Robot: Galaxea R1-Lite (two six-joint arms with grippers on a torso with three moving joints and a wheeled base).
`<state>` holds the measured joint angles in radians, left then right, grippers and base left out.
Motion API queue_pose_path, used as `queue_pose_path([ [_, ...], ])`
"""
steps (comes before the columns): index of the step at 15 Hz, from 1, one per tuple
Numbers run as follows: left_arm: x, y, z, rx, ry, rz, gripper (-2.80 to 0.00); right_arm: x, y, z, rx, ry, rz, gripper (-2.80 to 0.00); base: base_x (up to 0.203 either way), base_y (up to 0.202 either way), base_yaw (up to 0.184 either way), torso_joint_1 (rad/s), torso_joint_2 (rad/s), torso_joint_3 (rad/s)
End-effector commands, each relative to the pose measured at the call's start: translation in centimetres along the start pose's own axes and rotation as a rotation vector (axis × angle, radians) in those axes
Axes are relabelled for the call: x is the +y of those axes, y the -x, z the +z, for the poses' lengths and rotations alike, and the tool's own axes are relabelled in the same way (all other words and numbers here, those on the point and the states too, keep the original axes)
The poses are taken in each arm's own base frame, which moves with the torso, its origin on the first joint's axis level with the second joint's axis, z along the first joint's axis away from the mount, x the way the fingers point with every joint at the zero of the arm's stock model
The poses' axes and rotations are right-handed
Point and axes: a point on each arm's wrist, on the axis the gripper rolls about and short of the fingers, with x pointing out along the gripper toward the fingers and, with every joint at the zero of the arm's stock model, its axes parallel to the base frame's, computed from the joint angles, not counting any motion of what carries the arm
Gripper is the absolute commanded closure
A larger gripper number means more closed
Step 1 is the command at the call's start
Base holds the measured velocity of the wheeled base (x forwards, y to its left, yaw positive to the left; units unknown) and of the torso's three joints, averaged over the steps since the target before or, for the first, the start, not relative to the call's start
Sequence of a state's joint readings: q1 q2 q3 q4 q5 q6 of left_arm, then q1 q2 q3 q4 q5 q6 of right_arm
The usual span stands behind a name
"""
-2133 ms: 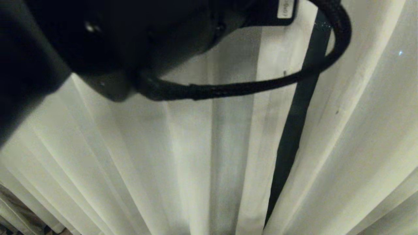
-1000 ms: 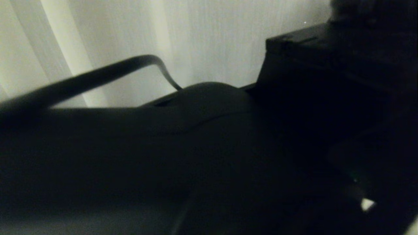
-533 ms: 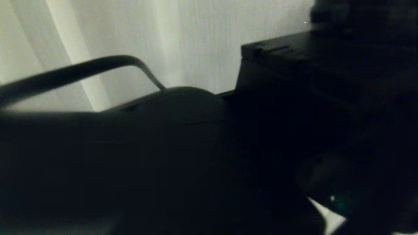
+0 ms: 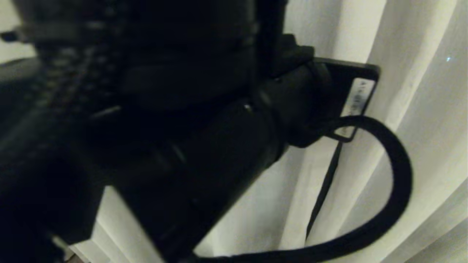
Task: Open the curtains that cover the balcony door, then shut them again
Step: Close the outer curtains on both sides
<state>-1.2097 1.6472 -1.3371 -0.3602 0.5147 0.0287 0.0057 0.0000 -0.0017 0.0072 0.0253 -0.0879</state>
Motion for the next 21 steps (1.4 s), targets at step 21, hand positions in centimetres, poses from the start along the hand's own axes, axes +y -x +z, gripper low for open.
queue_pose_path([
  [21, 15.5, 26.3, -16.9, 0.064, -0.024, 0.51, 0.0, 0.0, 0.0, 0.0, 0.002, 0.001, 0.001, 0.0, 0.0, 0.0, 0.0, 0.0, 0.0, 0.0],
])
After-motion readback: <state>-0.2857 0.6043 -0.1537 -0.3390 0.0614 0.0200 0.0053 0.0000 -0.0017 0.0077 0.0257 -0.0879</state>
